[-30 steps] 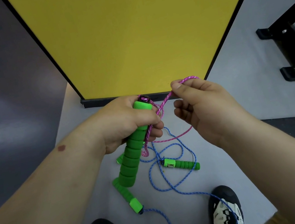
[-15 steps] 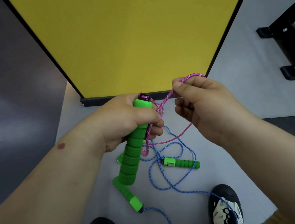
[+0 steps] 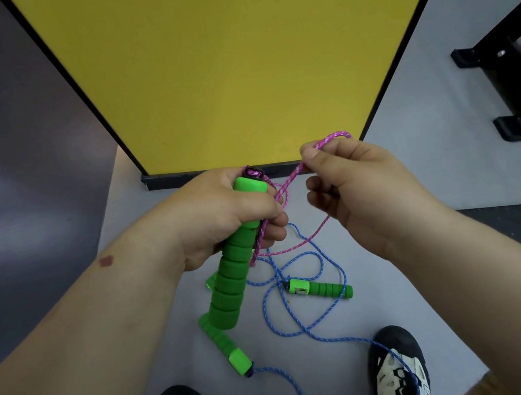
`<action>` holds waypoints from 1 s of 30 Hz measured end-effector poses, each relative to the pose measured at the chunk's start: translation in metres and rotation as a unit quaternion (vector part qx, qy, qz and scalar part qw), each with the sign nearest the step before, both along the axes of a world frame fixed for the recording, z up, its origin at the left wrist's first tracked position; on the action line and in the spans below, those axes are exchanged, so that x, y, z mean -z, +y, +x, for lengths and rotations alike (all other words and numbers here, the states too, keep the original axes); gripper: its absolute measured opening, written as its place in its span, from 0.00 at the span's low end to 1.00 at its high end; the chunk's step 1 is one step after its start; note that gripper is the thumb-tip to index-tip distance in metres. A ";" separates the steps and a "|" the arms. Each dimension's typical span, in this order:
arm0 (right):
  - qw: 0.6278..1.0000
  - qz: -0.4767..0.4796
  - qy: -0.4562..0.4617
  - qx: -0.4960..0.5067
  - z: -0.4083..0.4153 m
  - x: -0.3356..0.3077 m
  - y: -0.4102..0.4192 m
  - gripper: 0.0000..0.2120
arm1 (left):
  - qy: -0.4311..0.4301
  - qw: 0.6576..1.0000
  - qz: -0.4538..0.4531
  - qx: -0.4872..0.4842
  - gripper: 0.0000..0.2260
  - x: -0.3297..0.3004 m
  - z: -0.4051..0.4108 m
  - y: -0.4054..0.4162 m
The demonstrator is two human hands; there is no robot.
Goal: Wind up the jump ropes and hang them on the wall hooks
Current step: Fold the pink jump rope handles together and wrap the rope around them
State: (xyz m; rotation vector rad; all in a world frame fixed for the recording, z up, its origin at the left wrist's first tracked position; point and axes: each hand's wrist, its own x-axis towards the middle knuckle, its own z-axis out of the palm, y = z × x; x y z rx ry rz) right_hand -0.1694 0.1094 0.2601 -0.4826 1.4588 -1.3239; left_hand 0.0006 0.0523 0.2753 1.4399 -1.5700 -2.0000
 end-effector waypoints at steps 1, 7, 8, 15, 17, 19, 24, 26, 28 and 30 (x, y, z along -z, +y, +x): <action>1.000 -0.001 -0.003 0.012 -0.001 -0.001 0.000 0.08 | 0.000 1.000 0.000 0.001 0.06 0.000 0.000 0.000; 0.998 0.008 -0.018 -0.066 0.006 -0.001 0.003 0.07 | -0.004 1.000 0.001 0.001 0.06 -0.003 0.000 0.002; 0.996 0.012 -0.012 -0.088 0.008 -0.001 0.004 0.09 | -0.006 1.000 0.000 0.000 0.07 -0.002 0.000 0.001; 1.000 -0.002 -0.011 -0.012 0.002 -0.002 0.001 0.08 | 0.002 1.000 0.004 -0.002 0.11 -0.003 0.000 0.001; 1.000 -0.003 -0.011 0.004 0.000 -0.002 0.001 0.07 | 0.004 1.000 0.004 0.004 0.12 -0.004 0.000 0.002; 1.000 0.001 -0.016 -0.011 0.002 -0.002 0.001 0.06 | -0.001 1.000 0.002 0.005 0.12 -0.004 0.000 0.002; 0.990 0.023 -0.014 -0.138 0.011 0.000 0.006 0.04 | -0.007 1.000 -0.004 0.010 0.06 -0.004 -0.001 0.003; 0.991 0.021 0.003 -0.136 0.010 0.001 0.005 0.03 | -0.009 1.000 -0.006 0.002 0.05 -0.003 -0.001 0.003; 0.995 0.015 0.006 -0.096 0.007 0.002 0.003 0.03 | -0.008 1.000 -0.004 -0.003 0.07 -0.003 -0.001 0.002; 0.999 0.007 0.003 -0.048 0.003 0.002 0.001 0.07 | -0.002 1.000 0.001 -0.004 0.06 -0.003 0.000 0.002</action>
